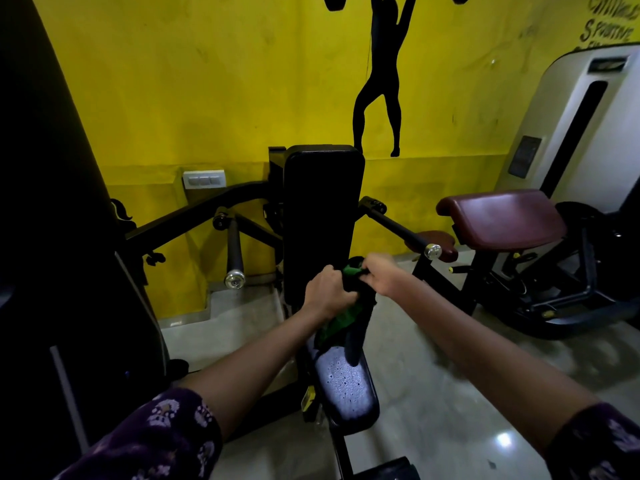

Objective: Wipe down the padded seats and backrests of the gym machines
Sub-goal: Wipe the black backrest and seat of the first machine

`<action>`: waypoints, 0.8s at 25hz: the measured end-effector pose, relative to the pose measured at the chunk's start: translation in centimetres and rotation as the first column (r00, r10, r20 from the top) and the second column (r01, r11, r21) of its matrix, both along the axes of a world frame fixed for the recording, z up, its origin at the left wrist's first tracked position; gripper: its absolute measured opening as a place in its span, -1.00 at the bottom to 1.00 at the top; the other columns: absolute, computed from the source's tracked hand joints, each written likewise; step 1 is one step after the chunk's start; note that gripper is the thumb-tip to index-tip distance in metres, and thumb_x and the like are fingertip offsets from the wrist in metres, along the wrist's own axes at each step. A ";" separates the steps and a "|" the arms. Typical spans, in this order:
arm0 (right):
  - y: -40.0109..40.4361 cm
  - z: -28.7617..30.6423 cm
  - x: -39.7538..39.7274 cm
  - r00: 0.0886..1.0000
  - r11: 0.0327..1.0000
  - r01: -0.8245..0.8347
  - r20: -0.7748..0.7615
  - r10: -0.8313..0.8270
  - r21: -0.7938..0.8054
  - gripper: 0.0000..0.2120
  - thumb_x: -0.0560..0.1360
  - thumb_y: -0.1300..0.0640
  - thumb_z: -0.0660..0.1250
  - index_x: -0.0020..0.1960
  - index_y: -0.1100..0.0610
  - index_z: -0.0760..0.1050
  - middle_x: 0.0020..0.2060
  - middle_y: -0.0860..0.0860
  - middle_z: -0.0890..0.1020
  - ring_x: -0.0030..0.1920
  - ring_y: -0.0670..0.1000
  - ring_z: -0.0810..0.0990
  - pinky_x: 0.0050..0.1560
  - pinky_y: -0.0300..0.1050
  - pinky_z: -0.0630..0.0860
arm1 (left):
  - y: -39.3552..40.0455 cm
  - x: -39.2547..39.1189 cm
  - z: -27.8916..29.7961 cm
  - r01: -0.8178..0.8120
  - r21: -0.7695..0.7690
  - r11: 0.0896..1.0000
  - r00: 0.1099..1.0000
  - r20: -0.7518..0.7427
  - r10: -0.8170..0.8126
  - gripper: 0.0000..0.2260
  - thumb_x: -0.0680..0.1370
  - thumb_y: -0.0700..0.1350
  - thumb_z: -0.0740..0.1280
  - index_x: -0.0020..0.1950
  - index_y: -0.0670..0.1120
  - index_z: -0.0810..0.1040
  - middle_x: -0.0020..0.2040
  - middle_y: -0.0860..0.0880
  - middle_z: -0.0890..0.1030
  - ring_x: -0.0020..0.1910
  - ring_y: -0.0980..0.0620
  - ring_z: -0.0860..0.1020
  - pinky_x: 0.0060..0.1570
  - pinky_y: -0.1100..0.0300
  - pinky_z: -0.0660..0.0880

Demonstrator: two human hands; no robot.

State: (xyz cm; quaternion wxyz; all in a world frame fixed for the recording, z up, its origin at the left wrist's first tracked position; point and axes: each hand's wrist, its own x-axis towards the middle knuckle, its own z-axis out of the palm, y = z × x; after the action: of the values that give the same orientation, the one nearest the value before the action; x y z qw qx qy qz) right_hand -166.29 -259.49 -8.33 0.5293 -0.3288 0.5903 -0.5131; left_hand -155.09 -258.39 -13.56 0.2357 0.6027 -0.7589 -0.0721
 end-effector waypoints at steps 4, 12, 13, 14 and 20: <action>0.2 0.4 0.0 0.995 0.997 -0.074 -0.072 0.072 -0.025 -0.82 0.53 0.49 0.13 -0.07 0.25 0.29 -0.28 0.11 0.34 -0.23 0.01 0.43 -0.26 -0.15 0.52 | 0.1 0.2 0.5 -0.147 -0.047 0.988 0.987 -0.064 0.144 -0.53 0.44 0.22 0.28 -0.09 -0.22 0.58 -0.03 -0.14 0.59 -0.02 -0.18 0.58 -0.10 0.07 0.48; 0.8 -0.9 -4.5 0.430 0.844 -0.535 -0.864 0.261 -0.011 -0.63 0.51 0.43 0.07 0.23 0.18 0.44 0.02 0.07 0.42 -0.27 0.16 0.62 -0.41 -0.09 0.57 | -2.4 2.9 2.1 0.352 0.049 0.935 0.933 0.060 -0.355 -0.79 0.48 -0.27 0.36 0.10 -0.26 0.63 0.04 -0.20 0.61 0.06 -0.11 0.56 -0.01 0.29 0.38; 1.0 -1.0 -5.7 0.191 0.804 -0.578 -0.934 0.300 0.140 -0.69 0.55 0.33 0.09 0.20 0.20 0.49 0.05 0.11 0.46 -0.22 0.15 0.65 -0.41 -0.10 0.53 | -2.8 3.6 2.8 0.425 0.032 0.904 0.899 0.096 -0.426 -0.79 0.49 -0.27 0.37 0.11 -0.26 0.63 0.04 -0.20 0.61 0.05 -0.09 0.56 -0.03 0.36 0.32; 1.0 -1.3 -6.7 -0.054 0.768 -0.579 -0.952 0.301 0.275 -0.73 0.59 0.20 0.10 0.17 0.19 0.52 0.07 0.12 0.47 -0.12 0.14 0.64 -0.34 -0.10 0.48 | -3.2 4.4 3.3 0.468 0.014 0.884 0.878 0.107 -0.466 -0.80 0.49 -0.27 0.39 0.10 -0.26 0.64 0.03 -0.20 0.61 0.03 -0.09 0.57 -0.05 0.39 0.30; 0.8 -0.4 -10.1 -0.269 0.697 -0.637 -0.943 0.198 0.328 -0.47 0.53 -0.28 0.11 0.12 0.13 0.54 0.20 0.03 0.46 0.14 0.03 0.47 0.05 -0.03 0.43 | -4.7 7.7 4.2 0.462 0.068 0.884 0.883 0.064 -0.466 -0.81 0.41 -0.21 0.49 -0.02 -0.26 0.67 -0.04 -0.13 0.63 -0.05 -0.02 0.59 -0.12 0.32 0.39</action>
State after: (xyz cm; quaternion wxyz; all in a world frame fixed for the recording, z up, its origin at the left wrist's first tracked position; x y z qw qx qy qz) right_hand -176.43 -258.66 -8.77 0.0214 -0.8499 0.5254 0.0322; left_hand -147.42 -263.11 -9.37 0.1661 0.4120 -0.8876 -0.1220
